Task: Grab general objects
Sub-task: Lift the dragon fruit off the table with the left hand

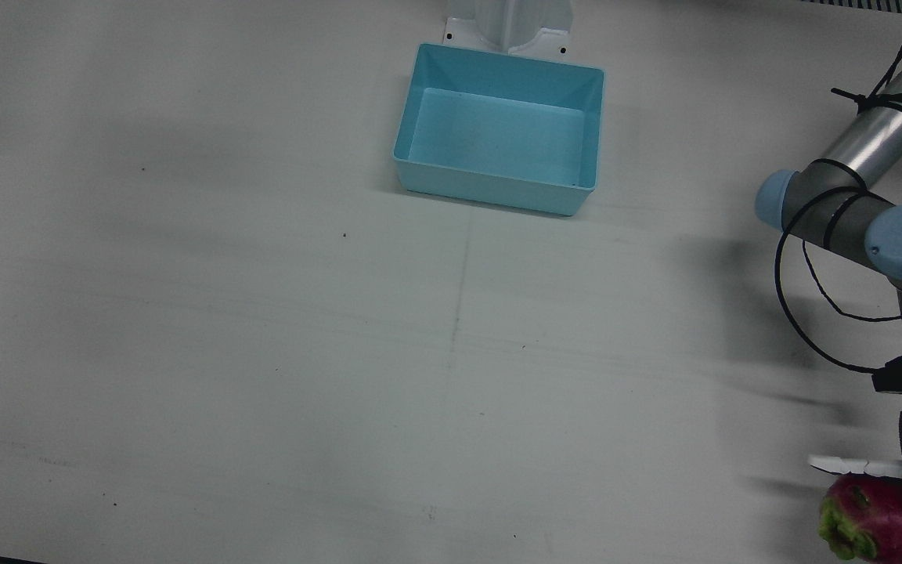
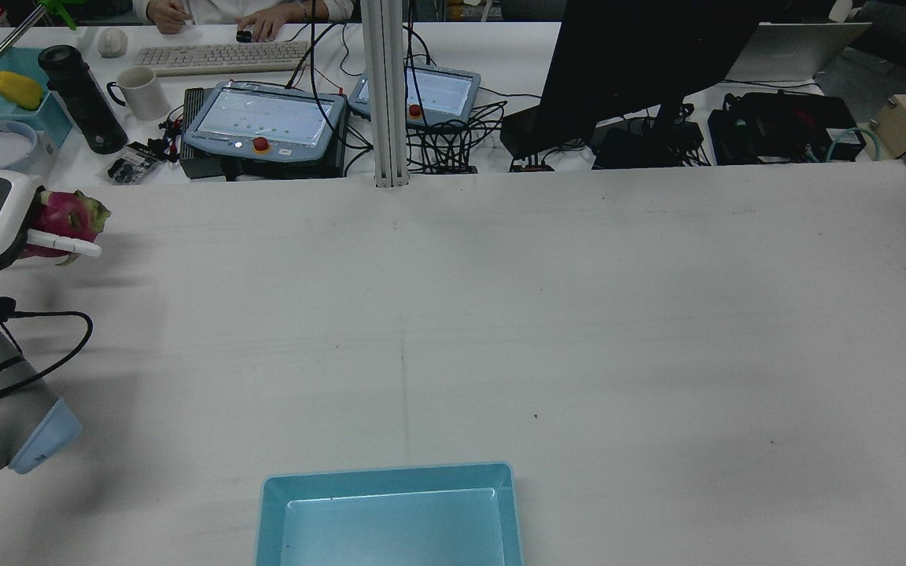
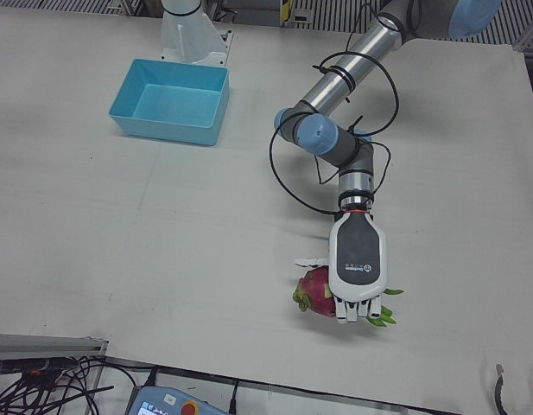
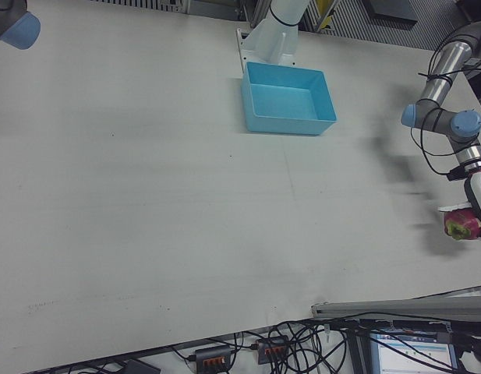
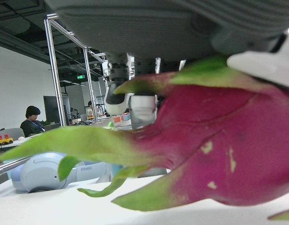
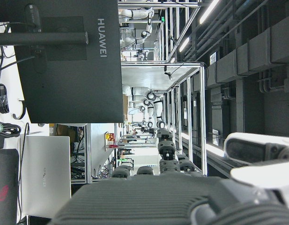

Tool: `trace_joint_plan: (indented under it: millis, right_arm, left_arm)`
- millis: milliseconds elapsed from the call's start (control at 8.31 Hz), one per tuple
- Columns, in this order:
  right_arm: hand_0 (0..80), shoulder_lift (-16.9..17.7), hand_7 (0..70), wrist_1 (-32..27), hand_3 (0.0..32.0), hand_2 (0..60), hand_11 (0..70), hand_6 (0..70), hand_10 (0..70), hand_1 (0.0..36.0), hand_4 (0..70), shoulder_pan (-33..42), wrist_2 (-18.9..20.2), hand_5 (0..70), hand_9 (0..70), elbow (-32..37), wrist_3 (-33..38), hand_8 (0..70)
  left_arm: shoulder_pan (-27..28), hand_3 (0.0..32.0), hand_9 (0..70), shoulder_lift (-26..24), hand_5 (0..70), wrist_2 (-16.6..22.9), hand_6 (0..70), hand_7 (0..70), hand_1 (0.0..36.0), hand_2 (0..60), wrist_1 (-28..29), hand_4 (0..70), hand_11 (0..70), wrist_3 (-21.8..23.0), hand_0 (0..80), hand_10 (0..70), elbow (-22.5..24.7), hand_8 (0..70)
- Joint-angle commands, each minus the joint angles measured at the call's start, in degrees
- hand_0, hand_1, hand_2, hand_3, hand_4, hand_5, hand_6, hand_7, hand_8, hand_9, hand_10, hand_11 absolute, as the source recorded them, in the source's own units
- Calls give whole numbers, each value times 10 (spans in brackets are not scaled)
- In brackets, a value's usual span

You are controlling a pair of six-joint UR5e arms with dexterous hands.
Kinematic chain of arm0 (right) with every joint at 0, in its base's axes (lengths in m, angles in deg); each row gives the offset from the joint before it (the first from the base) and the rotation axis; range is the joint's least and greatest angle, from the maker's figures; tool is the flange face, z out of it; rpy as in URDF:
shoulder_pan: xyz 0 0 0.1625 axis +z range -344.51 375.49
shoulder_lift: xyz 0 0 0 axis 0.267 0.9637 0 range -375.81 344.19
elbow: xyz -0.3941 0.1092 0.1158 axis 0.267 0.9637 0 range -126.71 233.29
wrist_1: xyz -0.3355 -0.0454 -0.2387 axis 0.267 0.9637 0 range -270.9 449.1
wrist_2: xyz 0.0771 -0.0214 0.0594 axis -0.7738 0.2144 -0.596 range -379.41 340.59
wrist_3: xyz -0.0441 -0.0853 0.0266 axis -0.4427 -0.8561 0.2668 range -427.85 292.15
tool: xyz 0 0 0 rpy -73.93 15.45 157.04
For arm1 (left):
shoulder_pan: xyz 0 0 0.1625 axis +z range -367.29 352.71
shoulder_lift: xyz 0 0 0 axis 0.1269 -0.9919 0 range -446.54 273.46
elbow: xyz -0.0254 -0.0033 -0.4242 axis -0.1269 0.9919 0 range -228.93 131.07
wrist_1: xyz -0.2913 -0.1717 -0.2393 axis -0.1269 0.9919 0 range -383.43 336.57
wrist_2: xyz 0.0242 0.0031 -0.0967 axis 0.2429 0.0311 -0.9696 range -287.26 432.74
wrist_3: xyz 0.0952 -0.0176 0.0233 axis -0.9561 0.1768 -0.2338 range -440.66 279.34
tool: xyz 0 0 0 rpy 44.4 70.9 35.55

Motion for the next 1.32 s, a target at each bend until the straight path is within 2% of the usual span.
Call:
trace_joint_plan:
  millis: [0, 120, 361, 481, 602, 722, 843, 963, 1083, 1204]
  right_arm:
    - [0, 0, 0, 0, 0, 0, 0, 0, 0, 0, 0, 0, 0, 0, 0, 0, 0, 0]
    - [0, 0, 0, 0, 0, 0, 0, 0, 0, 0, 0, 0, 0, 0, 0, 0, -1, 0]
    - [0, 0, 0, 0, 0, 0, 0, 0, 0, 0, 0, 0, 0, 0, 0, 0, -1, 0]
    - [0, 0, 0, 0, 0, 0, 0, 0, 0, 0, 0, 0, 0, 0, 0, 0, -1, 0]
    - [0, 0, 0, 0, 0, 0, 0, 0, 0, 0, 0, 0, 0, 0, 0, 0, -1, 0]
    - [0, 0, 0, 0, 0, 0, 0, 0, 0, 0, 0, 0, 0, 0, 0, 0, 0, 0]
    - [0, 0, 0, 0, 0, 0, 0, 0, 0, 0, 0, 0, 0, 0, 0, 0, -1, 0]
    - [0, 0, 0, 0, 0, 0, 0, 0, 0, 0, 0, 0, 0, 0, 0, 0, -1, 0]
    - [0, 0, 0, 0, 0, 0, 0, 0, 0, 0, 0, 0, 0, 0, 0, 0, -1, 0]
    - [0, 0, 0, 0, 0, 0, 0, 0, 0, 0, 0, 0, 0, 0, 0, 0, -1, 0]
  left_arm:
    - [-18, 0, 567, 1, 700, 14, 421, 534, 196, 600, -60, 199, 700, 75, 0, 700, 125, 434]
    - [-19, 0, 564, 1, 700, 58, 416, 530, 195, 600, -73, 198, 700, 77, 0, 700, 179, 430]
    - [-56, 0, 561, -3, 700, 205, 410, 549, 182, 600, -58, 215, 700, 81, 15, 700, 249, 419]
    - [-62, 0, 557, -6, 700, 262, 411, 561, 185, 600, -40, 223, 700, 122, 57, 700, 259, 413]
    - [-62, 0, 561, -4, 700, 282, 416, 570, 179, 600, -6, 233, 700, 183, 64, 700, 258, 415]
    - [-62, 0, 574, 0, 700, 315, 415, 585, 179, 600, 32, 242, 700, 220, 82, 700, 263, 420]
    - [-62, 0, 582, 0, 700, 353, 422, 601, 187, 600, 44, 250, 700, 223, 101, 700, 276, 425]
    - [-56, 0, 590, 1, 700, 380, 427, 612, 191, 600, 44, 255, 700, 224, 111, 700, 308, 431]
    - [-48, 0, 604, 1, 700, 429, 443, 627, 198, 600, 31, 266, 700, 234, 137, 700, 352, 442]
    - [-28, 0, 628, 1, 700, 448, 472, 647, 207, 600, 37, 279, 700, 267, 179, 700, 375, 462]
